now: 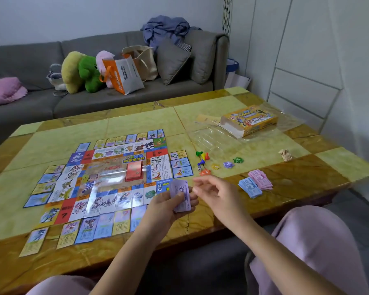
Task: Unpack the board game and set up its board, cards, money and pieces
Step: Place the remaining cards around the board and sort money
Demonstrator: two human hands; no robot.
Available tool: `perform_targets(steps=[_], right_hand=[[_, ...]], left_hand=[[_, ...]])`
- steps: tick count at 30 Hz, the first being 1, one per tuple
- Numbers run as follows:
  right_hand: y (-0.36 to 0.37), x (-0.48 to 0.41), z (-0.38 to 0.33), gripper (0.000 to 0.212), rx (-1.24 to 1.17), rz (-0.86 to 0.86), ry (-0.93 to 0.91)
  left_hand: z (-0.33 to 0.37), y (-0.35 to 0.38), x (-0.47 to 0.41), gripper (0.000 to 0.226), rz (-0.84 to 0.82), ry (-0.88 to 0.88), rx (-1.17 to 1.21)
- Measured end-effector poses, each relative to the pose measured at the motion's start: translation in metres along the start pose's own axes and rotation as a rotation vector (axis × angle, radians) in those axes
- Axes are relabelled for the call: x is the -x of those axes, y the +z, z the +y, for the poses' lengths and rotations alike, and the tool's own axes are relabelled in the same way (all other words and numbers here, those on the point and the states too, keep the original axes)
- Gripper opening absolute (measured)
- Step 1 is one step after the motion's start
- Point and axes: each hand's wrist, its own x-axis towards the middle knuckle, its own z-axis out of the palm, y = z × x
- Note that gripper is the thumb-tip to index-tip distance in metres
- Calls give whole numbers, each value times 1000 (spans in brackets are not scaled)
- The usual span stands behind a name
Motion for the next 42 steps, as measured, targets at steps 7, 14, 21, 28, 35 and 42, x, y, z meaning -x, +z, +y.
perform_targets(steps=[7,14,21,28,35,42], right_hand=[[6,-24,6,17,27,-124,217],[16,-41,3,14,-45,-195,294],[20,-54,-3,20,-55,-305,336],[31,-59,-6,8,-175,-343,368],[79,-42,-16,9,-213,-459,363],[150,-4,-35,9,-23,-543,194]], left_hand=[[2,-12,-7,7,8,22,-376],[9,-30,-19,9,49,-21,-492],[31,-52,-19,20,-109,-167,-39],[58,-96,-13,24,17,-34,111],[69,-153,18,21,234,36,196],[54,-192,54,16,401,64,205]])
